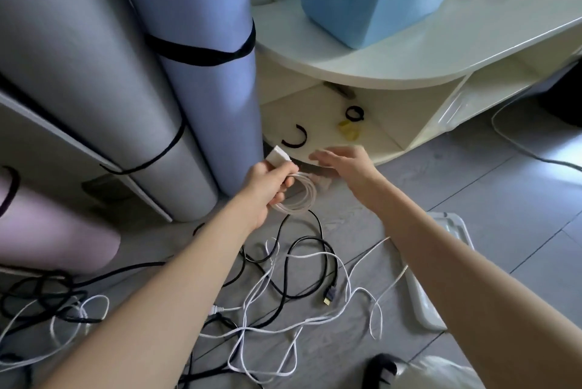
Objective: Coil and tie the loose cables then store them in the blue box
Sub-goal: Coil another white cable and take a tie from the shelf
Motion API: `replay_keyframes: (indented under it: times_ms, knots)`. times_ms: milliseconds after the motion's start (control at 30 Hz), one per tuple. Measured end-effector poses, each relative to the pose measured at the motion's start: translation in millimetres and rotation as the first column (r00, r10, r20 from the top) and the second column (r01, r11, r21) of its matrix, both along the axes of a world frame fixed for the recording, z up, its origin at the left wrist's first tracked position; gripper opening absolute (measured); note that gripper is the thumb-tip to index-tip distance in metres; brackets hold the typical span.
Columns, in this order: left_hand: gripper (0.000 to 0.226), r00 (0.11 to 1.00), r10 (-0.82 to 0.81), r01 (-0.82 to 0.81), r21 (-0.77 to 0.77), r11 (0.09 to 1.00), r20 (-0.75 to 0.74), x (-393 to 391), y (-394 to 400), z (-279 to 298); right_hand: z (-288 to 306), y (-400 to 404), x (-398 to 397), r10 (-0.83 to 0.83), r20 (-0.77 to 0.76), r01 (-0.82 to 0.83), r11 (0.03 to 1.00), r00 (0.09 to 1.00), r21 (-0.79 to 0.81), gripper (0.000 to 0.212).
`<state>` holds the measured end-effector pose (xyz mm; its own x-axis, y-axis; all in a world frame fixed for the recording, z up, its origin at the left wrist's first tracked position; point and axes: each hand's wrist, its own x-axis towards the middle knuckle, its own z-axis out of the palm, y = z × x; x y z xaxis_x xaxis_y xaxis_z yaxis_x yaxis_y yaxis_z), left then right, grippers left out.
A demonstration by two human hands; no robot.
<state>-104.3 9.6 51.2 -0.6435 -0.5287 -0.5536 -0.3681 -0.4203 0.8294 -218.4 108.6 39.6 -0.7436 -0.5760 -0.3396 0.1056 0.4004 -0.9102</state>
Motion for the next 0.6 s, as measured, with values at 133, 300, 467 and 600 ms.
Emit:
replay_keyframes:
  times_ms: [133,300,467,600]
  knots:
    - [0.022,1.000,0.001,-0.001,0.038,0.999,0.010,-26.7,-2.1,-22.3,-25.9,-14.5,-62.1,0.354,-0.556,0.066,0.798,0.752,0.599,0.029]
    - [0.022,0.999,-0.007,0.003,0.075,0.997,0.046,-45.8,-0.8,-43.4,-50.8,-33.4,-92.7,0.522,-0.495,0.037,0.661,0.695,0.749,0.040]
    - [0.024,0.998,0.006,-0.012,0.099,0.995,0.065,-49.3,-0.2,-56.4,-61.8,-40.0,-98.7,0.521,-0.436,0.013,0.631,0.734,0.776,0.045]
    - [0.023,0.998,0.008,-0.015,0.114,0.993,0.060,-46.6,0.1,-60.9,-65.1,-32.5,-102.9,0.521,-0.500,-0.053,0.727,0.692,0.684,0.045]
